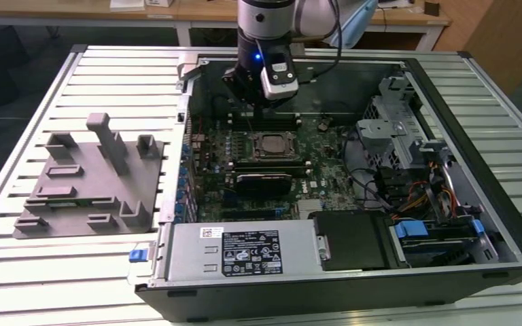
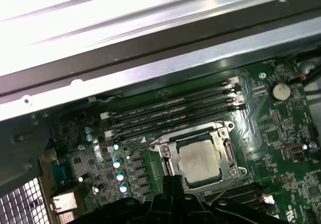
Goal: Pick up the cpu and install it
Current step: 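Install the first cpu locking lever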
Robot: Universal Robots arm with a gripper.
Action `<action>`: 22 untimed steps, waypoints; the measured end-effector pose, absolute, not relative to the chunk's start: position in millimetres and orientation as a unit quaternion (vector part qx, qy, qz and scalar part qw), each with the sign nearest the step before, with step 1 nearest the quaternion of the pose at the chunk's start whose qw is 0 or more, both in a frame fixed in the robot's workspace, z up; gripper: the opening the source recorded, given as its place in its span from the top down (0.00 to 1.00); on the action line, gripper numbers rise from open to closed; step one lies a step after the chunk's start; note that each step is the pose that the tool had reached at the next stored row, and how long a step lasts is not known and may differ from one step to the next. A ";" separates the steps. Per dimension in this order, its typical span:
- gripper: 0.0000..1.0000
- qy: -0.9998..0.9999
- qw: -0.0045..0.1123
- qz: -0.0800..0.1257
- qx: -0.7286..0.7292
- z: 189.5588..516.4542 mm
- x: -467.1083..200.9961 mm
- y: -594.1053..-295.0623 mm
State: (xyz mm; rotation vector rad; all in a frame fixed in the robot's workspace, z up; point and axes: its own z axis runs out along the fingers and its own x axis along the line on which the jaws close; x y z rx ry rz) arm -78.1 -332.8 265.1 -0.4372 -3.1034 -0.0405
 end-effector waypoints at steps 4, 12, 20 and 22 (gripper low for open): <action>0.89 -0.994 0.004 -0.013 -0.106 264.4 -78.1 -332.8; 0.89 -0.995 0.003 -0.013 -0.096 264.1 -81.2 -333.1; 0.89 -0.996 0.003 -0.013 -0.093 263.8 -90.8 -332.6; 0.89 -0.996 0.003 -0.013 -0.092 263.6 -93.2 -332.2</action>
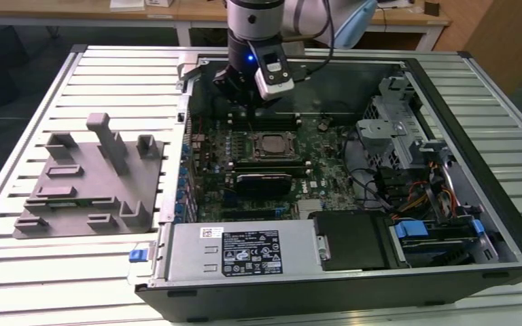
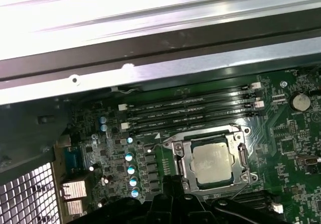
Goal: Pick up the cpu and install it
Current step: 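Install the first cpu locking lever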
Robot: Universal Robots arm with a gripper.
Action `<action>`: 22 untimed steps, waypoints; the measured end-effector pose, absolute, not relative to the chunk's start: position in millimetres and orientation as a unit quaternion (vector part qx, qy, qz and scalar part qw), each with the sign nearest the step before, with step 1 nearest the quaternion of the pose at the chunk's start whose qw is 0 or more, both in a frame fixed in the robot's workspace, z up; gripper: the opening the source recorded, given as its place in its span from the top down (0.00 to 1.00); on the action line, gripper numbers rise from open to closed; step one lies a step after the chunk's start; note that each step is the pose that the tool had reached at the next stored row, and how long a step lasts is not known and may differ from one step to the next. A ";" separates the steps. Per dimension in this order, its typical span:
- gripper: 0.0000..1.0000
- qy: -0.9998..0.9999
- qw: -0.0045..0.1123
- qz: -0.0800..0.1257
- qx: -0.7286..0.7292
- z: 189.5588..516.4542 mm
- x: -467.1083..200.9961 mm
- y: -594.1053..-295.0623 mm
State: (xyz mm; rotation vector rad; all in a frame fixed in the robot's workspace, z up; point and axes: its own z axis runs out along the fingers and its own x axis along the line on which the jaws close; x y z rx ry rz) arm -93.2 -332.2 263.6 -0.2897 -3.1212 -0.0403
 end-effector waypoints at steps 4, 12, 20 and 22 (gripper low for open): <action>0.89 -0.997 0.004 -0.013 -0.076 262.9 -95.3 -331.9; 0.89 -1.000 0.005 -0.013 -0.003 261.0 -95.3 -331.9; 0.89 -0.999 0.005 -0.012 0.037 258.2 -100.7 -330.7; 0.89 -0.999 0.005 -0.012 0.037 257.8 -103.7 -329.3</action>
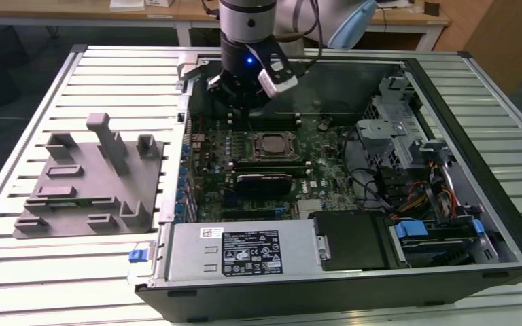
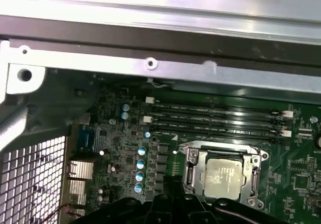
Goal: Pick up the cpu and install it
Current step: 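Install the first cpu locking lever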
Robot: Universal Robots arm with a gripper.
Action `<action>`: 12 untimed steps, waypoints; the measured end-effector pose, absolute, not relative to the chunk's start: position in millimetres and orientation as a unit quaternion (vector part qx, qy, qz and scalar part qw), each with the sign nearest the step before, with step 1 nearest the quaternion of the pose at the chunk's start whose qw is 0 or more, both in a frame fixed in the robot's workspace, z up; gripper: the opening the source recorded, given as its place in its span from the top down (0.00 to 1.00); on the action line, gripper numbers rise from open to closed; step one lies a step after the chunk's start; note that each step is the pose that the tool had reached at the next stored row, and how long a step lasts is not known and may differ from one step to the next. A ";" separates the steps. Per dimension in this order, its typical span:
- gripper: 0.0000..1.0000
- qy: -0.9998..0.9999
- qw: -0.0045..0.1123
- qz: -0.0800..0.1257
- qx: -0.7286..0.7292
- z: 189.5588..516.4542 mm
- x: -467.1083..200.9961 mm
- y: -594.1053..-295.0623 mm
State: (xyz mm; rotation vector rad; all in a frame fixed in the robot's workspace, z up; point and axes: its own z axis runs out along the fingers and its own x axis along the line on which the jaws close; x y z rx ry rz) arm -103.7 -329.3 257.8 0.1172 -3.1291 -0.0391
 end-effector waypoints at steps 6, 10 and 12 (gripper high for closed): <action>0.89 -0.999 0.005 -0.013 0.039 256.8 -110.1 -321.6; 0.89 -0.999 0.005 -0.012 0.040 256.2 -111.8 -314.0; 0.89 -0.999 0.005 -0.012 0.041 255.6 -112.3 -310.7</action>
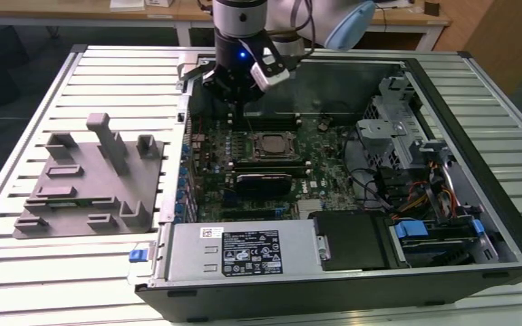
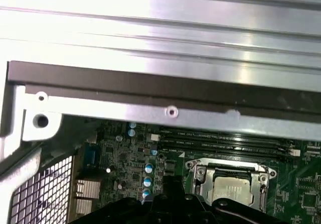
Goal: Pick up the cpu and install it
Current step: 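Install the first cpu locking lever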
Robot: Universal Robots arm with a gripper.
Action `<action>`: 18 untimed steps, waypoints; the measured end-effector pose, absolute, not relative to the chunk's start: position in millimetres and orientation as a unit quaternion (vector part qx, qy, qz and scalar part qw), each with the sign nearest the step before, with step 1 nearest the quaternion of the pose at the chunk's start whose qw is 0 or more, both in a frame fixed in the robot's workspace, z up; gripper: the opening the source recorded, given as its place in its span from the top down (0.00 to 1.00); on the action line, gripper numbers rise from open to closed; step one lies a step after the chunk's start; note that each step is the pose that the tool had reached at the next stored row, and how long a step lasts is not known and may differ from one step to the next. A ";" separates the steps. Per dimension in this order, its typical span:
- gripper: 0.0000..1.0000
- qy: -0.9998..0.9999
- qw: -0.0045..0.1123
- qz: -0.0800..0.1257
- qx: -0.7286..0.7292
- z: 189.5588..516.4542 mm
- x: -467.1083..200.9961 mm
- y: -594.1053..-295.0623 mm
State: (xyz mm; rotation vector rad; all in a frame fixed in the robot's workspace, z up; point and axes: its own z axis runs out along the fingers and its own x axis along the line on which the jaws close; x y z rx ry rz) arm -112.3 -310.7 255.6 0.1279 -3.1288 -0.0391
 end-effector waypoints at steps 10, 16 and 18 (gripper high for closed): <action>0.89 -0.999 -0.001 -0.012 0.048 254.8 -106.8 -308.2; 0.89 -0.999 -0.001 -0.012 0.048 254.7 -92.2 -308.2; 0.89 -0.999 -0.001 -0.012 0.049 254.5 -87.4 -308.2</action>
